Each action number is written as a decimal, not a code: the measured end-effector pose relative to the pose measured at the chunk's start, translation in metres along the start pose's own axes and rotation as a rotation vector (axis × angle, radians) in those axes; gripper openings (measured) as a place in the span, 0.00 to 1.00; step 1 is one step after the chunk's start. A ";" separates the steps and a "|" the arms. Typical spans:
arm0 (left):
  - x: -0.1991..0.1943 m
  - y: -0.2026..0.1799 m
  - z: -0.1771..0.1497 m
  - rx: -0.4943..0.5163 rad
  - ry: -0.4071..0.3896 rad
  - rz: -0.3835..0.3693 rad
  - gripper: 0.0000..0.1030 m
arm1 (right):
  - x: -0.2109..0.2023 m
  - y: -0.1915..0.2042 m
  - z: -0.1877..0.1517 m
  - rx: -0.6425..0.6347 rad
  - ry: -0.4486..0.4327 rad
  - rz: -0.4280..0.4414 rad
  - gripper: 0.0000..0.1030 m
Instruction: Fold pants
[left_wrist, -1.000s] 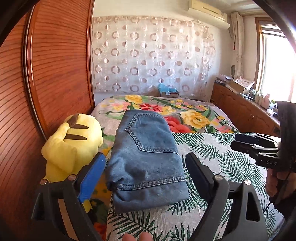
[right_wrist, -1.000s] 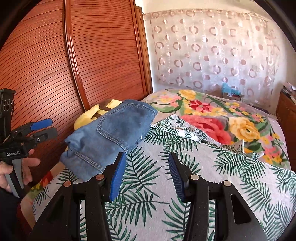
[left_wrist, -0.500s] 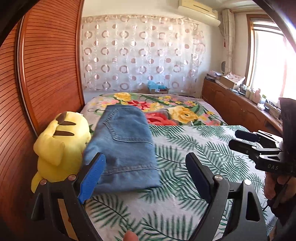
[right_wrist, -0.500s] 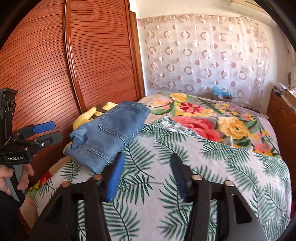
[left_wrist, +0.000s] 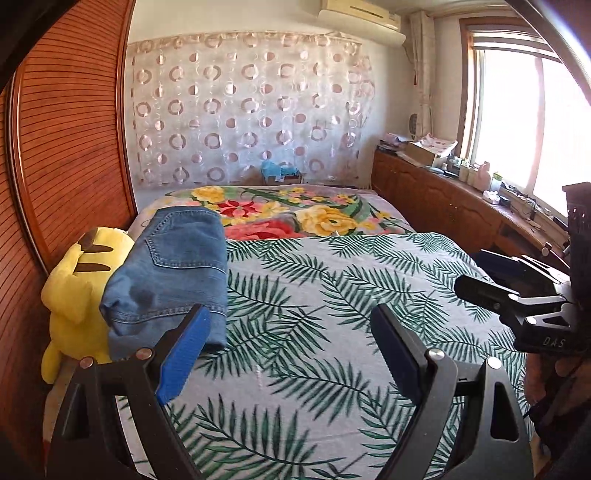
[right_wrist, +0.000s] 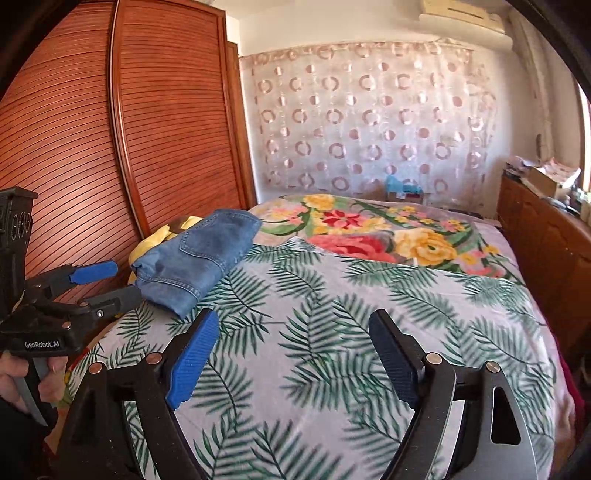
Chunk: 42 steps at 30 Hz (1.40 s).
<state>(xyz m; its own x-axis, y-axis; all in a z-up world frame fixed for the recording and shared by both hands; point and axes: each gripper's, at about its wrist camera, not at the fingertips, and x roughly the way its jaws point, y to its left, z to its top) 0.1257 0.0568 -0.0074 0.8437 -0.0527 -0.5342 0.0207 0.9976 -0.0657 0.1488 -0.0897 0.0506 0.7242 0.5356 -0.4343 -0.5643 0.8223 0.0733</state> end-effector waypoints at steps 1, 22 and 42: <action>-0.002 -0.004 -0.001 0.001 0.001 -0.006 0.86 | -0.006 -0.001 -0.003 -0.001 -0.002 -0.009 0.82; -0.043 -0.064 -0.004 0.053 -0.032 -0.019 0.86 | -0.079 0.007 -0.026 0.082 -0.065 -0.127 0.86; -0.099 -0.080 0.029 0.064 -0.153 -0.018 0.86 | -0.119 0.036 -0.023 0.067 -0.169 -0.171 0.86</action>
<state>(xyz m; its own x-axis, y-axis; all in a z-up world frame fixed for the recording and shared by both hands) 0.0561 -0.0168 0.0754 0.9148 -0.0680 -0.3982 0.0665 0.9976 -0.0175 0.0329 -0.1279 0.0840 0.8659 0.4079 -0.2896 -0.4049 0.9114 0.0732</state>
